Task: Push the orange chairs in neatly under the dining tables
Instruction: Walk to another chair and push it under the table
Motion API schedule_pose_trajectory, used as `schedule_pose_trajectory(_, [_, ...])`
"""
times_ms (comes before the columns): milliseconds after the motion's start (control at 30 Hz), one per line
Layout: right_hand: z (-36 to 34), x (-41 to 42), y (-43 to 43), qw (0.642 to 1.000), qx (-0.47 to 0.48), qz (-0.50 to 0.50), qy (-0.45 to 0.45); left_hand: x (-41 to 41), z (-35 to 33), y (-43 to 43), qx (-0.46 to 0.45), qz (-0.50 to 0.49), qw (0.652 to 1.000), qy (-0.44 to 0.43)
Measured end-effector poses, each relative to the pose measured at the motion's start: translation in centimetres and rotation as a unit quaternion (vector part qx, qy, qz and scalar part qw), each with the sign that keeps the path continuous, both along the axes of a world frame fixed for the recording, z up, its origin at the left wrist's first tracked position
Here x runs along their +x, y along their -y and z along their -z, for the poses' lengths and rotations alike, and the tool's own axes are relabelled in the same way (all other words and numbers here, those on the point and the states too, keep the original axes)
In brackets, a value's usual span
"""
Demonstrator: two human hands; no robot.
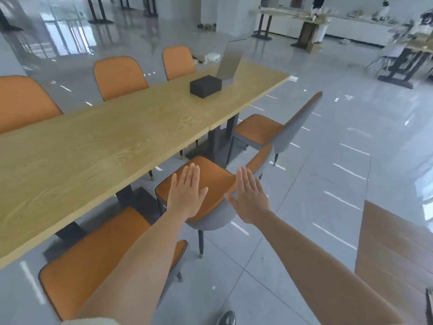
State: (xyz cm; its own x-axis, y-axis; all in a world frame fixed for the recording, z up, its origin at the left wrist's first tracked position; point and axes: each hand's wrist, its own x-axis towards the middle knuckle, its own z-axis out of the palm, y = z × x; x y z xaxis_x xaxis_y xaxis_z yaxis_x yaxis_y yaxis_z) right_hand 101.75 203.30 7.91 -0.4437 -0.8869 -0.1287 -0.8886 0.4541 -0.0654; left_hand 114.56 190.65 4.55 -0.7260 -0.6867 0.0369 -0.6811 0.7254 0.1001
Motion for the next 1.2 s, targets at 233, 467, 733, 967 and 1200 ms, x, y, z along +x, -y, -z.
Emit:
schedule_pose_trajectory(233, [-0.1, -11.2, 7.0, 0.995, 0.022, -0.092, -0.019, -8.5, -0.8, 3.7, 0.015, -0.085, 0.996, 0.023])
schedule_pose_trajectory(467, [2.1, -21.2, 11.9, 0.975, 0.022, -0.219, -0.012, -16.4, 0.8, 4.7, 0.045, -0.201, 0.978, 0.044])
schedule_pose_trajectory(733, [4.7, -32.1, 14.8, 0.907, 0.072, -0.415, 0.017, -25.6, 2.6, 2.9, 0.108, -0.407, 0.907, -0.008])
schedule_pose_trajectory(967, [6.7, -36.9, 14.5, 0.861, 0.139, -0.489, 0.016, -29.7, 4.0, -2.0, 0.187, -0.392, 0.900, -0.024])
schedule_pose_trajectory(1200, [6.8, -37.2, 15.4, 0.834, 0.189, -0.517, 0.030, -29.1, 5.2, -2.2, 0.214, -0.358, 0.907, 0.068])
